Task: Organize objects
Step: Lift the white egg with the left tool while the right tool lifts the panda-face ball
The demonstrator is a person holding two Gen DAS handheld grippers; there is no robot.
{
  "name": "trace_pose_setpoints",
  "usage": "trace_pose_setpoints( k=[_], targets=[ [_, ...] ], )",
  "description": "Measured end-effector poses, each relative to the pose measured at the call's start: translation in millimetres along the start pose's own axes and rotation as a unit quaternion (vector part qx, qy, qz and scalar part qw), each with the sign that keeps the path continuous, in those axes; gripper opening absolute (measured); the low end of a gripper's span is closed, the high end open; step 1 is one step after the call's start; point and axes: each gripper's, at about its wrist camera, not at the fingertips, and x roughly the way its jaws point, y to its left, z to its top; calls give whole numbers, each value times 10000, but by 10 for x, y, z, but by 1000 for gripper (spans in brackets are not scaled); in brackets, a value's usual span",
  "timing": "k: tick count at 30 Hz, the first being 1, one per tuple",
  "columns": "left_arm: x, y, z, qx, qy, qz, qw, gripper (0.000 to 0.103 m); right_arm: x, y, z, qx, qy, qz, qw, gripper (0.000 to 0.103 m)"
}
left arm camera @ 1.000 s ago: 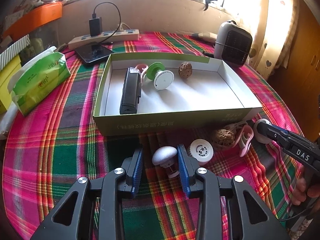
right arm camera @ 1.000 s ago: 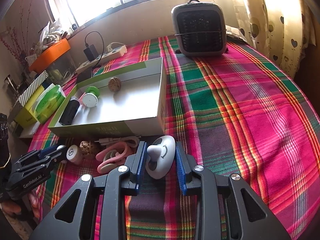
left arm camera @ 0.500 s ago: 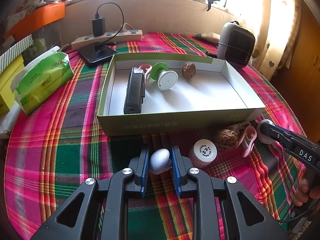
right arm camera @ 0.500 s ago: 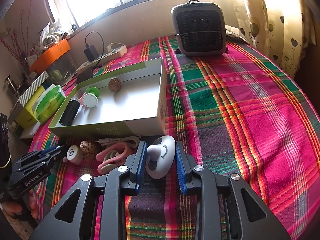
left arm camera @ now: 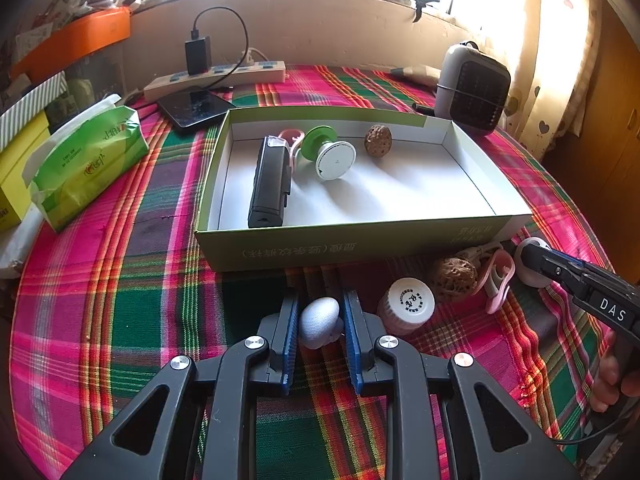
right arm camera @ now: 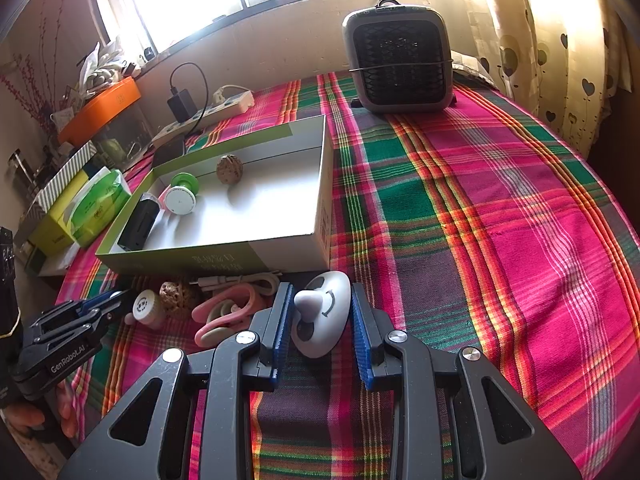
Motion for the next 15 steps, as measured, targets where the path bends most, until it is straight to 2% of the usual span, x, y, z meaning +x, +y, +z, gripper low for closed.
trace_pose_setpoints(
  k=[15],
  targets=[
    [-38, -3, 2, 22, -15, 5, 10000, 19, -18, 19, 11, -10, -25, -50, 10000, 28]
  ],
)
